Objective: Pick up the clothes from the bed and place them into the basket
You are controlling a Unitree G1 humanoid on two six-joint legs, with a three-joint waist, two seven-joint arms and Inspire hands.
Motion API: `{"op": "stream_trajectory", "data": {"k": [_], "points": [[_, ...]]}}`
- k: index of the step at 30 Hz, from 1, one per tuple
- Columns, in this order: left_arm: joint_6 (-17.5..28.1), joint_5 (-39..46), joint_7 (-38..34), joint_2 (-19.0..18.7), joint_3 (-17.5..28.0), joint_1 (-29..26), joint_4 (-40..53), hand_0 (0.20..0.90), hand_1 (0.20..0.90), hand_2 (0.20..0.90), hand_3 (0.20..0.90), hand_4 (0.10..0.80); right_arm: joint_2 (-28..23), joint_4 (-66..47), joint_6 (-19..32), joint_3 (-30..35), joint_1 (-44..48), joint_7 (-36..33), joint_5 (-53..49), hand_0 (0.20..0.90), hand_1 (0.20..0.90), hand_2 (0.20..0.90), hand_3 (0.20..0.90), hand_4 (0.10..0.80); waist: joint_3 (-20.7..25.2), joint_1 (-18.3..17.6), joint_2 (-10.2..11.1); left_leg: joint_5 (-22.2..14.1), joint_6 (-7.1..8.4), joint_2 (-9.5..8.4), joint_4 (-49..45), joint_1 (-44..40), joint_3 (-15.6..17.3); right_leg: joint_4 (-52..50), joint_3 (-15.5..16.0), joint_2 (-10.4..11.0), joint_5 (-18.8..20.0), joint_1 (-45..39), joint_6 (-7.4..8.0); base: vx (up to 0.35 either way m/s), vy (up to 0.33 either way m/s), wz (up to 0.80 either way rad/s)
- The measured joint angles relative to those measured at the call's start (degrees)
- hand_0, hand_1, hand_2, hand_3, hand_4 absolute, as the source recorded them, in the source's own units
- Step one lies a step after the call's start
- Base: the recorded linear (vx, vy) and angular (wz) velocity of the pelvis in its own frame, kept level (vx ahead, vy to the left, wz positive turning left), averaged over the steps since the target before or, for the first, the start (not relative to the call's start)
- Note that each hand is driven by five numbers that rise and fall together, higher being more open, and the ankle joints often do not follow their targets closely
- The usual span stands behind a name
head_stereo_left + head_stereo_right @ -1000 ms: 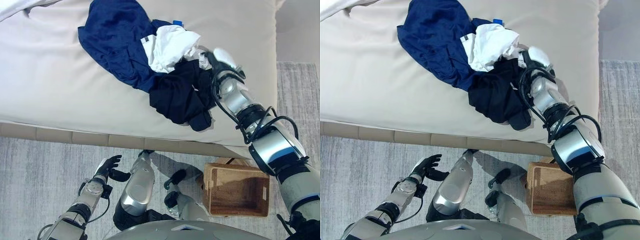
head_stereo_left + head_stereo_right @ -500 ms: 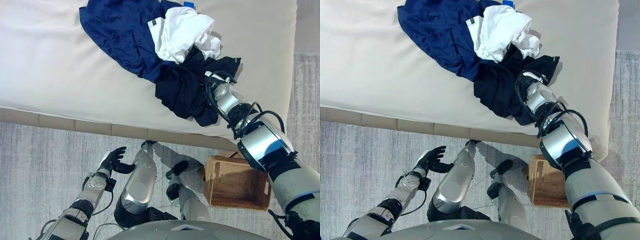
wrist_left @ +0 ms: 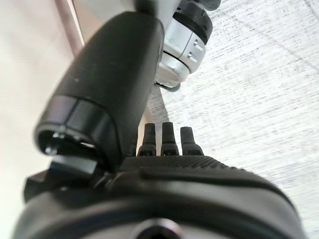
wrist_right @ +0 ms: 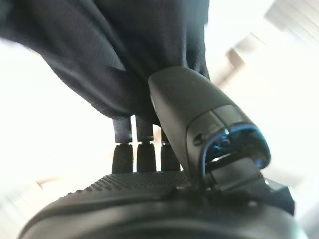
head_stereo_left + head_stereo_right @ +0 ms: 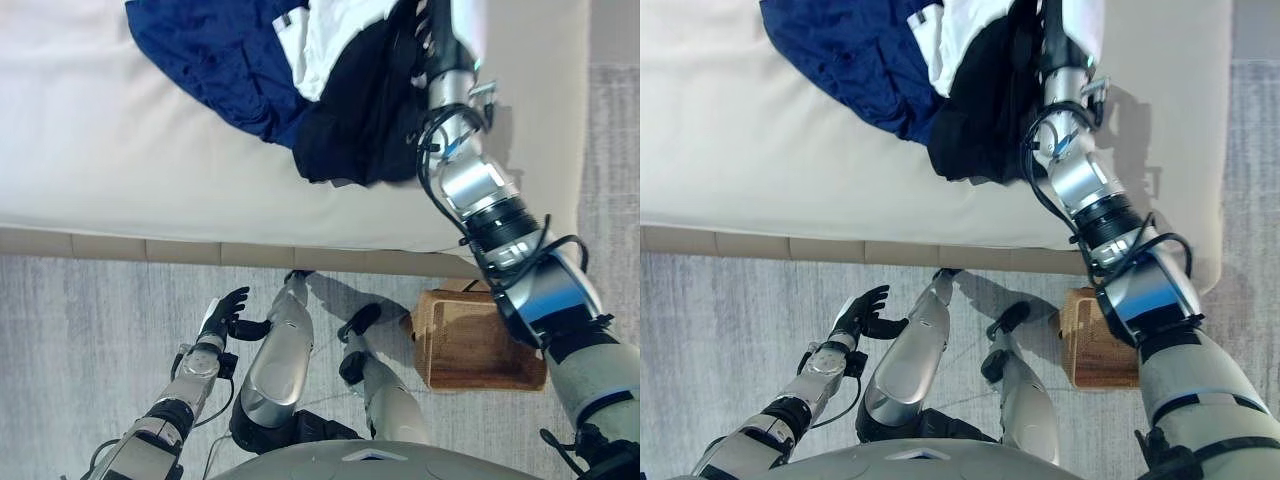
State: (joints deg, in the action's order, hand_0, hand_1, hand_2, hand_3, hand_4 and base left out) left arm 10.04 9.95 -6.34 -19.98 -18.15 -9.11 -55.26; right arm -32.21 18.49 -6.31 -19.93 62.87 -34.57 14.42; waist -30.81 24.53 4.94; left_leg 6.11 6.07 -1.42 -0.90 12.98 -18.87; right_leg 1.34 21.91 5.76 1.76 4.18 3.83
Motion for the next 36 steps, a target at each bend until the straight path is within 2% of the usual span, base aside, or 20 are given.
{"op": "stream_trajectory", "data": {"k": [3, 6, 7, 9, 12, 18, 23, 28, 36], "points": [[-1.21, -1.16, 0.86, -0.15, 1.27, 1.76, -0.01, 0.900, 0.900, 0.900, 0.900, 0.800, -7.91, -9.88, -0.55, 3.71, 0.05, -3.13, 2.70, 0.300, 0.300, 0.300, 0.200, 0.100, 0.23, -2.51, 0.38, -0.28, -1.50, -0.08, 0.42, -4.33, 2.53, 0.17, -2.49, 0.14, 0.04, -3.13, 0.00, 0.166, 0.020, -0.40], [-3.43, -2.81, 1.20, -0.31, 2.94, 3.06, 0.00, 0.900, 0.900, 0.900, 0.900, 0.800, -13.22, -13.90, -1.45, 6.49, -0.02, -4.22, 2.80, 0.300, 0.300, 0.300, 0.200, 0.100, 0.42, -5.48, 0.69, -1.22, -2.59, -0.15, 0.50, -7.97, 4.80, 0.70, -4.65, 0.43, 0.05, -5.86, -0.01, 0.109, 0.021, -0.34], [-3.76, -3.43, 1.38, -0.78, 3.00, 4.05, -0.01, 0.900, 0.900, 0.900, 0.900, 0.800, -15.88, -15.44, -1.65, 7.95, -0.36, -4.52, 2.90, 0.300, 0.300, 0.300, 0.200, 0.100, 1.42, -7.20, 1.17, -1.46, -2.71, -0.33, 0.68, -9.07, 5.52, 0.86, -5.69, 0.69, 0.03, -6.57, 0.00, 0.124, 0.018, -0.44], [-5.27, -4.54, 1.84, -1.25, 3.42, 5.04, -0.30, 0.900, 0.900, 0.900, 0.900, 0.800, -17.49, -15.54, -1.92, 9.28, -0.50, -5.98, 2.69, 0.300, 0.300, 0.300, 0.200, 0.100, 4.45, -10.10, 2.24, -1.96, -3.06, -0.44, 0.72, -9.20, 6.69, 1.87, -6.78, 0.64, 0.46, -6.53, 0.40, 0.119, 0.022, -0.36], [-6.54, -5.52, 2.01, -0.75, 3.47, 4.67, -0.40, 0.900, 0.900, 0.900, 0.900, 0.800, -21.00, -15.52, -2.23, 10.45, -0.86, -6.79, 2.45, 0.300, 0.300, 0.300, 0.200, 0.100, 7.44, -12.51, 2.37, -1.94, -3.06, -0.41, 1.40, -11.19, 8.61, 2.93, -8.73, 0.63, 0.78, -7.75, 0.36, 0.049, 0.017, -0.35], [-8.14, -5.56, 3.04, 1.05, 3.43, 4.09, -0.48, 0.900, 0.900, 0.900, 0.900, 0.800, -24.20, -15.33, -2.23, 10.45, -3.16, -10.13, 2.42, 0.300, 0.300, 0.300, 0.200, 0.100, 12.72, -16.51, 2.18, -1.95, -3.07, 0.79, 4.75, -17.26, 13.02, 3.89, -12.38, -0.26, 1.17, -10.59, 0.35, -0.004, 0.008, -0.36], [-9.83, -5.67, 4.58, 2.34, 3.35, 4.24, -2.75, 0.900, 0.900, 0.900, 0.900, 0.800, -27.33, -13.82, -2.11, 10.58, -5.25, -10.62, 1.36, 0.300, 0.300, 0.300, 0.200, 0.100, 17.10, -20.05, 1.68, -2.03, -3.03, 1.30, 5.95, -19.10, 15.33, 3.91, -14.90, -0.65, 1.16, -10.67, 0.35, -0.005, -0.007, -0.26], [-10.05, -6.72, 5.67, 2.68, 3.32, 6.44, -2.91, 0.900, 0.900, 0.900, 0.900, 0.800, -28.72, -8.85, -2.52, 11.13, -9.05, -8.31, -2.72, 0.300, 0.300, 0.300, 0.200, 0.100, 20.30, -21.86, 0.29, -2.59, -3.77, 1.41, 5.98, -19.89, 17.15, 3.93, -16.75, -0.79, 1.15, -10.57, 0.36, -0.022, -0.028, -0.18], [-11.73, -7.31, 5.95, 3.15, 2.67, 9.22, -4.83, 0.900, 0.900, 0.900, 0.900, 0.800, -28.77, -1.86, -3.51, 15.09, -20.46, -4.45, -4.36, 0.300, 0.300, 0.300, 0.200, 0.100, 22.44, -23.85, -2.08, -3.37, -4.75, 1.72, 6.27, -20.15, 18.89, 3.96, -18.78, -0.74, 1.18, -9.67, 0.39, -0.018, -0.030, -0.15]]}}
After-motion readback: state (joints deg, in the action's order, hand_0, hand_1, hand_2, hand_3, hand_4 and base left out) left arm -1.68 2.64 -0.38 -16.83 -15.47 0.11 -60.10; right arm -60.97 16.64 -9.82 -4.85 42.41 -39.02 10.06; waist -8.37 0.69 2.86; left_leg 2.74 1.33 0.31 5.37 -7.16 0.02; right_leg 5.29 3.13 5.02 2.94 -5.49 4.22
